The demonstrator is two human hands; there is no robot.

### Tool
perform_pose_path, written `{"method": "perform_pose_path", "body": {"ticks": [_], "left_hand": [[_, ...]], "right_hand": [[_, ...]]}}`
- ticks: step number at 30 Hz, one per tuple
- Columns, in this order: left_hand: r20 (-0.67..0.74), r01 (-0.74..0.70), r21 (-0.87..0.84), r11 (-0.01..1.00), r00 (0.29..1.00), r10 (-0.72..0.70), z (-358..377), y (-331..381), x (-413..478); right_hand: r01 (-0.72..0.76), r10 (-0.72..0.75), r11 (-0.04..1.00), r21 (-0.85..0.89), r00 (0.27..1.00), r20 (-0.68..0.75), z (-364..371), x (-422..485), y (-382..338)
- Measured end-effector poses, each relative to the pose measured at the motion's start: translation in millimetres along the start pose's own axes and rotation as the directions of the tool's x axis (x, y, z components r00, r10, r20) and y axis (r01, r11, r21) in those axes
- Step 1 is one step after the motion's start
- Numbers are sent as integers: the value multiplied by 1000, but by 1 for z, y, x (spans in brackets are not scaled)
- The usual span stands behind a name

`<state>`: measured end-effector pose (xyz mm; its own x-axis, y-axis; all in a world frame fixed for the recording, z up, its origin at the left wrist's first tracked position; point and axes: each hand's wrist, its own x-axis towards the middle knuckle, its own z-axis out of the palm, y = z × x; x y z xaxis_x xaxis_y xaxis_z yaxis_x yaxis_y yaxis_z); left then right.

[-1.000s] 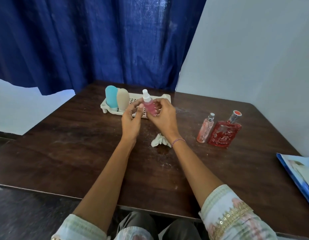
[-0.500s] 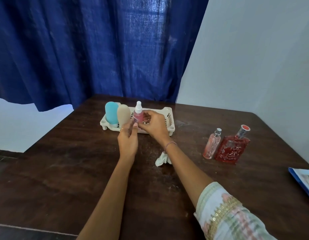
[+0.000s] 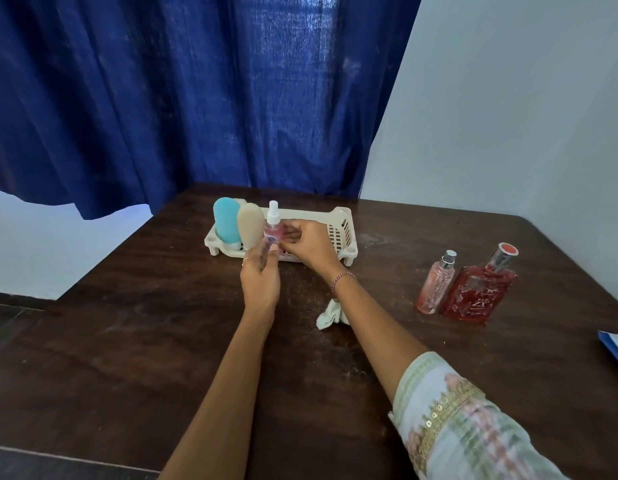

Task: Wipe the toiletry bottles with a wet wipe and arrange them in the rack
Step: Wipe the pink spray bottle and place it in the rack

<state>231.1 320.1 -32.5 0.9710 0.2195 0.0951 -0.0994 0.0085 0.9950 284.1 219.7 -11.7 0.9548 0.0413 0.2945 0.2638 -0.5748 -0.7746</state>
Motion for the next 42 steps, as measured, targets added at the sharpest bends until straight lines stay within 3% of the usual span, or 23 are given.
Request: {"method": "perform_pose_path", "body": {"ticks": [7, 15, 19, 23, 29, 33, 38, 42], "left_hand": [[-4, -1, 34, 999, 1000, 1, 3, -5, -1], [-34, 28, 9, 1000, 999, -28, -2, -4, 6], [-31, 46, -1, 999, 998, -46, 0, -6, 3], [-31, 1, 68, 998, 1000, 1, 0, -10, 9], [-31, -64, 205, 977, 997, 72, -3, -11, 5], [-42, -144, 275, 951, 986, 162, -12, -3, 1], [-7, -114, 203, 972, 993, 118, -1, 0, -24], [58, -37, 64, 997, 998, 34, 1, 15, -34]], "right_hand": [[-26, 26, 1000, 11, 1000, -13, 2, -3, 4], [-15, 33, 984, -175, 995, 99, -2, 0, -4], [-19, 41, 947, -322, 997, 62, -8, -9, 1], [-7, 9, 933, -360, 1000, 3, -21, -20, -7], [141, -222, 819, -556, 972, -80, -38, -66, -17], [161, -291, 798, -580, 947, -138, -50, -91, -23], [121, -304, 783, -611, 930, -206, -78, -131, -20], [154, -424, 708, -690, 874, -240, -94, -153, -30]]}}
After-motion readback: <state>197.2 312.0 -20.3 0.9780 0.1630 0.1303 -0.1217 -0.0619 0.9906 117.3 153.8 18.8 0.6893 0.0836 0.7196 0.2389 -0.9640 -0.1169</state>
